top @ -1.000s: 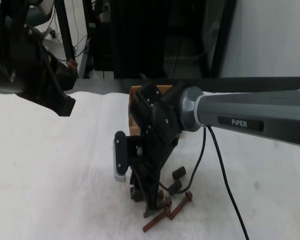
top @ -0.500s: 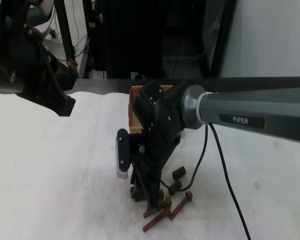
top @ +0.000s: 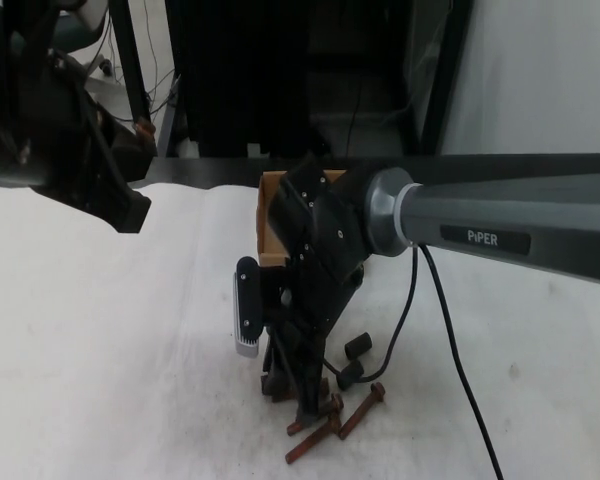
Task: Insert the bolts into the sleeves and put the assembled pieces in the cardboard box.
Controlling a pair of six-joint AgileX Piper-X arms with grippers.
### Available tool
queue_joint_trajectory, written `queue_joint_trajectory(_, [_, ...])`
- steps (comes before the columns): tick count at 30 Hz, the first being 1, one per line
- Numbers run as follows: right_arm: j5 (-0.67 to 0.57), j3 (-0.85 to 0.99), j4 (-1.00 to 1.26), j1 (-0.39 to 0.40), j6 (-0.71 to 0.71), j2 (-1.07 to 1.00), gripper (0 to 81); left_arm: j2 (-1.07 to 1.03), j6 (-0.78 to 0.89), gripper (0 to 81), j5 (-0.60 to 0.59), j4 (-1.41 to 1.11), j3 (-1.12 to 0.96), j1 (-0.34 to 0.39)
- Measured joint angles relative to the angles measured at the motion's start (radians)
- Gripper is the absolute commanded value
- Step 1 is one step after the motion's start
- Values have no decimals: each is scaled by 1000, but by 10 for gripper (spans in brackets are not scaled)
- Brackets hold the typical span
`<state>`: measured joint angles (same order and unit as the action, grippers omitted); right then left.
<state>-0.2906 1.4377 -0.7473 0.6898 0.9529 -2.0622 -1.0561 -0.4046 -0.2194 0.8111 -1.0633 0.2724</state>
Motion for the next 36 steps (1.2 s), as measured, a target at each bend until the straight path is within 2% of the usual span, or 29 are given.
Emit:
queue_joint_trajectory(4, [7, 0, 0, 0, -15, 0, 8, 0, 0, 2, 0, 2, 0, 0])
queue_joint_trajectory(7, [33, 3, 30, 5, -163, 0, 8, 0, 0, 2, 0, 2, 0, 0])
queue_joint_trajectory(12, [64, 18, 73, 18, -289, -11, 8, 0, 0, 2, 0, 2, 0, 0])
queue_joint_trajectory(18, [121, 37, 111, 44, -327, -22, 1, 0, 0, 2, 0, 2, 0, 0])
queue_joint_trajectory(21, [127, 39, 102, 45, -326, -22, 106, 0, 0, 2, 0, 2, 0, 0])
queue_joint_trajectory(24, [130, 45, 63, 45, -329, -22, 300, 0, 0, 2, 0, 2, 0, 0])
queue_joint_trajectory(26, [134, 45, 35, 45, -326, -22, 365, 0, 0, 2, 0, 2, 0, 0])
queue_joint_trajectory(31, [138, 45, 15, 45, -314, -28, 300, 0, 0, 2, 0, 2, 0, 0])
queue_joint_trajectory(36, [141, 45, -2, 45, -285, -30, 293, 0, 0, 2, 0, 2, 0, 0])
